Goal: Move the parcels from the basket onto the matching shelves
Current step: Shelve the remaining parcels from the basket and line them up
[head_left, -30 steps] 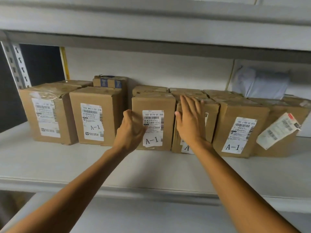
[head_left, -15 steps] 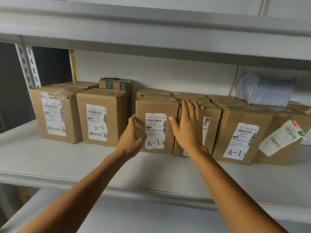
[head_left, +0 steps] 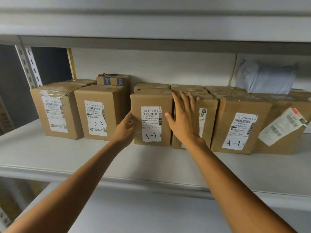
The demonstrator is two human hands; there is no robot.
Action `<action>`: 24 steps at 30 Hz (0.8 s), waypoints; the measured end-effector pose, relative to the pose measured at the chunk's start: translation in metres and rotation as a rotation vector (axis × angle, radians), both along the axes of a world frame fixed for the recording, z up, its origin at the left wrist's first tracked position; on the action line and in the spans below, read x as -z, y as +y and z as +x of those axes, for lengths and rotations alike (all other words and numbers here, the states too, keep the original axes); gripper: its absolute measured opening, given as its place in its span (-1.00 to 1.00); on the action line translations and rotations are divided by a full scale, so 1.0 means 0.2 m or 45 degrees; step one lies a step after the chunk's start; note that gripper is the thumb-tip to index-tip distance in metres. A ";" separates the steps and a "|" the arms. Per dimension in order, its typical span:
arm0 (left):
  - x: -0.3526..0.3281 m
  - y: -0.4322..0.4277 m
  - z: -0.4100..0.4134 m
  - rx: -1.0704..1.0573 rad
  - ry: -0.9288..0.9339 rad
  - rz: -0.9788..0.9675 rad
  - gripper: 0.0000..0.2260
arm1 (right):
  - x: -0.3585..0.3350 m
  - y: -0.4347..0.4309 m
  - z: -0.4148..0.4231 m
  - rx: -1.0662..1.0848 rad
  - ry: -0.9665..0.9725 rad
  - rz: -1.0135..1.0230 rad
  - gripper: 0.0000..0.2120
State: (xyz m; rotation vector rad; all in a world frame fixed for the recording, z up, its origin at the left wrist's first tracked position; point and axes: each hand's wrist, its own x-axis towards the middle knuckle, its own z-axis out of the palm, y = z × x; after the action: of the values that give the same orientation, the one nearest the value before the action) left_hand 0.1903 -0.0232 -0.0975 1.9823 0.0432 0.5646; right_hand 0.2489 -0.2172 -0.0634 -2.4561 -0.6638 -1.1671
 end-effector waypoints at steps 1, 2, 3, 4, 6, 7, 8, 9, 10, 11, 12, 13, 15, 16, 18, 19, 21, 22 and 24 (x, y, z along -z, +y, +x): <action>0.00 0.01 -0.01 0.042 0.008 0.004 -0.56 | 0.00 0.00 -0.01 0.004 0.012 -0.008 -0.34; 0.00 0.01 -0.03 0.081 0.020 0.006 -0.53 | -0.01 0.00 -0.02 0.000 0.022 -0.013 -0.34; 0.00 0.02 -0.05 0.116 0.028 0.003 -0.53 | -0.02 0.01 -0.03 -0.017 0.028 -0.012 -0.34; 0.00 0.02 -0.07 0.139 0.036 -0.001 -0.55 | -0.02 0.02 -0.05 -0.045 0.030 -0.005 -0.34; -0.01 0.03 -0.10 0.121 0.035 0.008 -0.63 | -0.05 0.06 -0.07 -0.130 0.034 0.030 -0.36; -0.02 0.04 -0.12 0.076 0.033 0.024 -0.65 | -0.07 0.08 -0.09 -0.167 0.035 0.039 -0.37; -0.03 0.05 -0.15 0.016 0.029 0.065 -0.61 | -0.09 0.10 -0.10 -0.191 0.032 0.025 -0.38; -0.05 0.07 -0.18 -0.038 0.020 0.121 -0.57 | -0.11 0.12 -0.11 -0.205 0.022 -0.008 -0.39; -0.07 0.10 -0.21 -0.074 -0.001 0.179 -0.55 | -0.13 0.15 -0.12 -0.220 0.009 -0.039 -0.41; -0.09 0.13 -0.25 -0.095 -0.028 0.230 -0.56 | -0.14 0.18 -0.13 -0.238 -0.001 -0.055 -0.43; -0.12 0.17 -0.28 -0.107 -0.047 0.268 -0.59 | -0.15 0.22 -0.14 -0.259 -0.005 -0.056 -0.45; -0.14 0.22 -0.32 -0.122 -0.055 0.296 -0.60 | -0.16 0.26 -0.15 -0.282 0.002 -0.056 -0.46; -0.16 0.33 -0.38 -0.187 -0.037 0.322 -0.60 | -0.18 0.35 -0.17 -0.340 0.050 -0.071 -0.46; -0.17 0.38 -0.41 -0.229 -0.025 0.336 -0.59 | -0.18 0.41 -0.18 -0.368 0.083 -0.077 -0.46; -0.18 0.49 -0.46 -0.274 -0.019 0.357 -0.59 | -0.19 0.50 -0.19 -0.399 0.131 -0.082 -0.45; -0.19 0.54 -0.47 -0.285 -0.022 0.352 -0.60 | -0.20 0.54 -0.20 -0.412 0.144 -0.085 -0.46; -0.20 0.62 -0.50 -0.312 -0.027 0.349 -0.61 | -0.21 0.62 -0.21 -0.437 0.136 -0.103 -0.46; -0.21 0.67 -0.52 -0.330 -0.029 0.360 -0.62 | -0.22 0.65 -0.22 -0.442 0.120 -0.117 -0.47; -0.22 0.77 -0.53 -0.368 -0.026 0.384 -0.62 | -0.24 0.71 -0.23 -0.444 0.101 -0.141 -0.47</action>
State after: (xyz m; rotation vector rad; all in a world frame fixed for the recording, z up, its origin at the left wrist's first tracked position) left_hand 0.0834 0.1298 -0.0527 2.2807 0.2476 0.8163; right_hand 0.2036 -0.0747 -0.0145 -2.3328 -1.1048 -0.9145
